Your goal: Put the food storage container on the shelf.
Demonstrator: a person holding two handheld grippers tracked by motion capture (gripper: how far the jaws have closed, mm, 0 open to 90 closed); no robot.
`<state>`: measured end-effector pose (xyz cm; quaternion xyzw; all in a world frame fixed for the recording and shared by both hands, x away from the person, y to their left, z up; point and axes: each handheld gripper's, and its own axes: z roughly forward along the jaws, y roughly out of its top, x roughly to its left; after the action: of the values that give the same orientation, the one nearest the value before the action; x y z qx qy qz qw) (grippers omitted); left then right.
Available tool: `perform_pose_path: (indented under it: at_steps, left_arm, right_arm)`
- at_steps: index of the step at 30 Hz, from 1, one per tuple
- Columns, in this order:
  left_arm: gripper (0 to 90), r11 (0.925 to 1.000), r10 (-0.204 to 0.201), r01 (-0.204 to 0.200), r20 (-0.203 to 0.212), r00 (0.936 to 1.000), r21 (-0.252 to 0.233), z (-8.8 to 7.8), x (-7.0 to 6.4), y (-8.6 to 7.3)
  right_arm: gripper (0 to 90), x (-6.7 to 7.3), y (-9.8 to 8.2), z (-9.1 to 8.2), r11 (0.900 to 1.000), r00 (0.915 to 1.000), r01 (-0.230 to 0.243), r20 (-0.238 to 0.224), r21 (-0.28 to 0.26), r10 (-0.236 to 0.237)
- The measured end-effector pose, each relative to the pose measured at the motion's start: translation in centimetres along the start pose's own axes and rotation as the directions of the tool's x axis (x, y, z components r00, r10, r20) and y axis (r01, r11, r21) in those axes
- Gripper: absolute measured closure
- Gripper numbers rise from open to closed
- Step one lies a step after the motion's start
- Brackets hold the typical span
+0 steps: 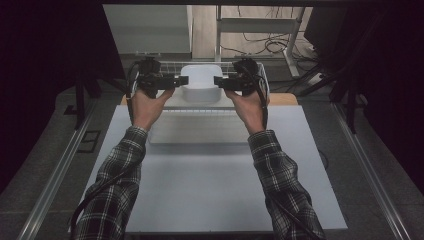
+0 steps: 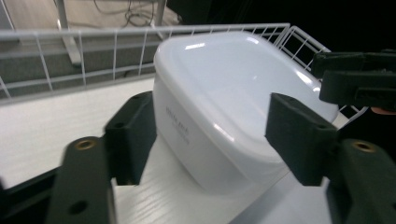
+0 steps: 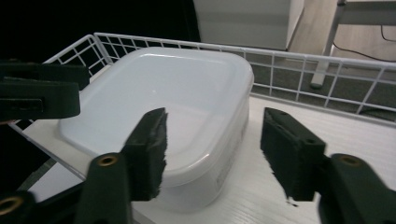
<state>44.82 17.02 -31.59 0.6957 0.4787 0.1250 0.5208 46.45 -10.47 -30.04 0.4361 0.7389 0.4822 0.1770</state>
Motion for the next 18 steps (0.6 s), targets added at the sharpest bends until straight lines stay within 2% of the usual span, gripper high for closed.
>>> perform_pose_path:
  at_steps: [1, 2, 3, 5, 7, 12, 13, 14, 18]
  left_arm:
    - [29.1, 0.9999, 0.001, -0.001, 0.014, 0.9999, -0.012, -0.2, 0.0, 0.1]
    - [23.6, 0.9997, 0.006, -0.005, 0.042, 0.9991, -0.025, -0.5, -0.2, 0.1]
    - [21.0, 0.9997, 0.006, -0.005, 0.042, 0.9991, -0.025, -0.5, -0.2, 0.1]
    - [16.9, 0.9991, 0.030, -0.028, 0.078, 0.9965, -0.031, -1.0, -0.6, -0.2]
    - [13.5, 0.9984, 0.053, -0.051, 0.098, 0.9937, -0.026, -1.2, -0.9, -0.6]
    - [6.9, 0.9966, 0.083, -0.083, 0.118, 0.9896, -0.004, -1.4, -1.3, -1.6]
    - [6.7, 0.9941, 0.106, -0.108, 0.121, 0.9870, 0.008, -1.5, -1.6, -2.1]
    - [6.2, 0.9941, 0.106, -0.108, 0.121, 0.9870, 0.008, -1.5, -1.6, -2.1]
    - [5.3, 0.9879, 0.152, -0.155, 0.128, 0.9801, 0.012, -1.9, -2.3, -3.2]
  right_arm:
    - [34.9, 0.0, 0.0, -0.1, 1.000, 0.9999, 0.005, -0.014, -0.006, -0.005]
    - [26.6, 0.0, -0.1, -0.3, 1.000, 0.9986, 0.012, -0.051, -0.011, -0.012]
    - [26.6, 0.0, -0.1, -0.3, 1.000, 0.9986, 0.012, -0.051, -0.011, -0.012]
    - [16.0, 0.0, -0.3, -0.6, 0.999, 0.9966, 0.027, -0.077, -0.017, -0.028]
    - [10.5, 0.0, -0.7, -0.7, 0.999, 0.9953, 0.037, -0.089, -0.012, -0.038]
    - [5.7, 0.1, -1.7, -1.2, 0.998, 0.9926, 0.061, -0.105, -0.010, -0.061]
    - [4.7, 0.1, -2.2, -1.5, 0.997, 0.9908, 0.071, -0.114, -0.012, -0.072]
    - [4.7, 0.1, -2.2, -1.5, 0.997, 0.9908, 0.071, -0.114, -0.012, -0.072]
    - [3.6, 0.3, -3.0, -2.1, 0.996, 0.9867, 0.089, -0.135, -0.012, -0.090]
